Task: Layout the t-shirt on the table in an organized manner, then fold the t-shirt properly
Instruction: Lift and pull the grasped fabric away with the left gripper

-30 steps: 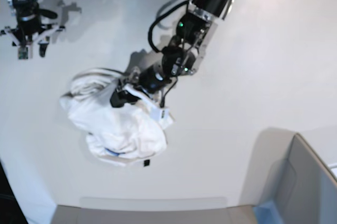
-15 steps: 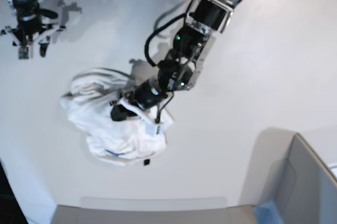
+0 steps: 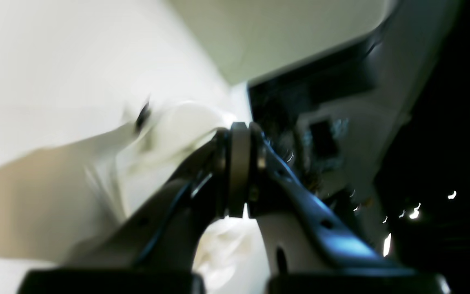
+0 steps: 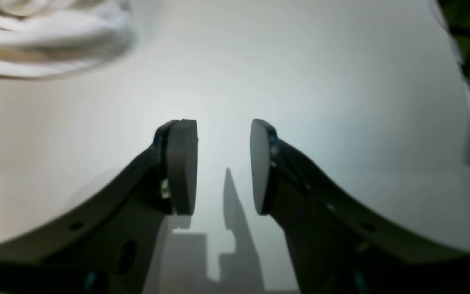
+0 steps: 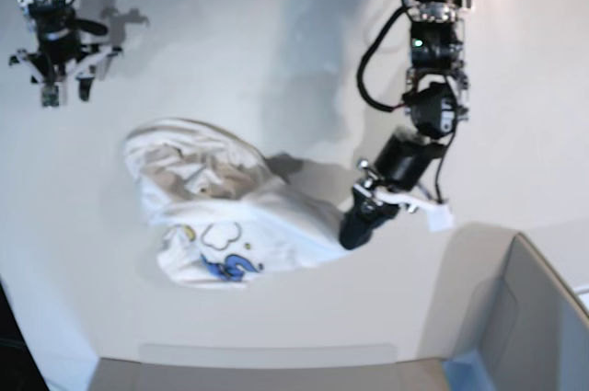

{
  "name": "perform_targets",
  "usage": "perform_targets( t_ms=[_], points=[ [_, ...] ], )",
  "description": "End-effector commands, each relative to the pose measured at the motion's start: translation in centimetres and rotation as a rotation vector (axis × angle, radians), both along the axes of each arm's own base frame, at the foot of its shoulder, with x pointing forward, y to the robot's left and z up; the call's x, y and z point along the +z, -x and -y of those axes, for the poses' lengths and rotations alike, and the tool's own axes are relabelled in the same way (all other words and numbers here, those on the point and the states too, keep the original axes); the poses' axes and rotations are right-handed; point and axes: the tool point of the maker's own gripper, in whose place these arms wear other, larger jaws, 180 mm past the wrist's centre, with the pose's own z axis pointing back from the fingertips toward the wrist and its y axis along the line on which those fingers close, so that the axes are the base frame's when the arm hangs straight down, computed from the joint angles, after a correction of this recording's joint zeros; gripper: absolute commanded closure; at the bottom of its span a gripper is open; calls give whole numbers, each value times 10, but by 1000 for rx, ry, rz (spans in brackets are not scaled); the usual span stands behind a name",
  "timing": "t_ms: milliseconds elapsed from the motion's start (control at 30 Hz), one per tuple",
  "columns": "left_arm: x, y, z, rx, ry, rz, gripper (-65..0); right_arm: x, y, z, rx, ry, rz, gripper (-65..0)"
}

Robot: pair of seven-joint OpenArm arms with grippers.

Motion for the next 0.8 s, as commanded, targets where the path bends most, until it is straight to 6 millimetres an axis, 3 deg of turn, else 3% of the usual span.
perform_targets(
  t_ms=[0,133,300,367,433,533,633,767],
  points=[
    [20,5,-13,15,26,55,0,10,-7,-4,25,20,37,-206],
    [26,28,-57,93,9,67,0,10,-20,-29,87,-14,54,-206],
    [-2,62,-120,233,-56,-25,0,11,-38,-71,186,-70,80,-206],
    [0,75,-141,288,-83,-28,0,12,-42,-87,217,-117,89,-206],
    [-3,87,-160,334,-115,-48,0,16,-47,-101,235,-197,102,-206],
    [-24,104,-190,410,-145,-120,0,23,-52,-117,247,-340,125,-206],
    [-40,124,-211,462,-171,-183,0,27,-54,-126,256,-429,127,-206],
    [-50,140,-219,481,-191,-228,0,10,-64,-123,233,-461,40,-206]
  ],
)
